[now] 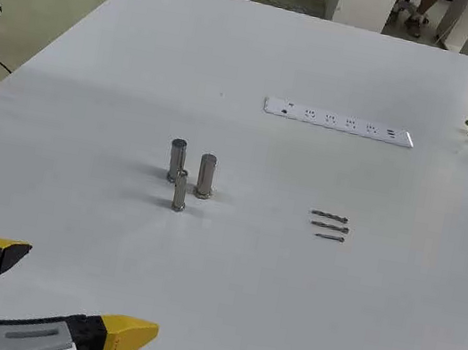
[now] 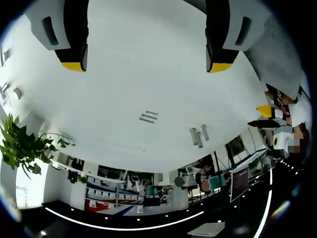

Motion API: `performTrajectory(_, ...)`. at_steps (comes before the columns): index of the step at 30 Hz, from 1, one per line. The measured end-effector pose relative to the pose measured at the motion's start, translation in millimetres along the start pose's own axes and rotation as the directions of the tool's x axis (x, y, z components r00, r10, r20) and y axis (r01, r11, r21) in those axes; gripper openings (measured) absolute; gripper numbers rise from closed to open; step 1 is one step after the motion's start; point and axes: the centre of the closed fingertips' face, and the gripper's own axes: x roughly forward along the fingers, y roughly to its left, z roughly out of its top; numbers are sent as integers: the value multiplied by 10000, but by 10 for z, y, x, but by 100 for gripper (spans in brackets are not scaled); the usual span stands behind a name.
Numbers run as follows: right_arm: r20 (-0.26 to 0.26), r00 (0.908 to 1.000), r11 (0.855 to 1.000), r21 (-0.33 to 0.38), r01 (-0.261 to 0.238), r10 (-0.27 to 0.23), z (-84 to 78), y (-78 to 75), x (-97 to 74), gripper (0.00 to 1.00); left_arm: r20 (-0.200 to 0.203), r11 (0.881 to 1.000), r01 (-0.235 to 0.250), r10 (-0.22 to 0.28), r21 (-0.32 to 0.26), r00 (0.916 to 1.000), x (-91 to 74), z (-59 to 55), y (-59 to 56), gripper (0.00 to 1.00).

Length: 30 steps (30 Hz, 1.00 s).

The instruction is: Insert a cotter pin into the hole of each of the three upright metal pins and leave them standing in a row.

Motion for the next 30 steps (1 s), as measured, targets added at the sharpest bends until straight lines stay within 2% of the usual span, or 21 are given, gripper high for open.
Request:
performTrajectory(5,-74,10000,9999,-109,-17,16,-10,13,3,96,-34,9999,149,-149,-28,9999,-2,-30,-41,99)
performTrajectory(9,-38,10000,10000,36,-60,60,7,7,11,96,326,9989,294,-282,-375,9991,-23,29,-69,99)
performTrajectory(11,20,10000,9999,92,42,-42,18,-18,8,97,354,9990,288,-275,-355,9990,-27,39,-67,99)
performTrajectory(18,708,9975,9990,438,-10,-21,148,-55,-22,97,-51,9997,50,-51,-229,10000,-34,-3,-26,99)
performTrajectory(30,564,9982,9990,405,167,-189,104,-101,-38,94,-163,9991,239,-244,-348,9996,22,-40,-96,99)
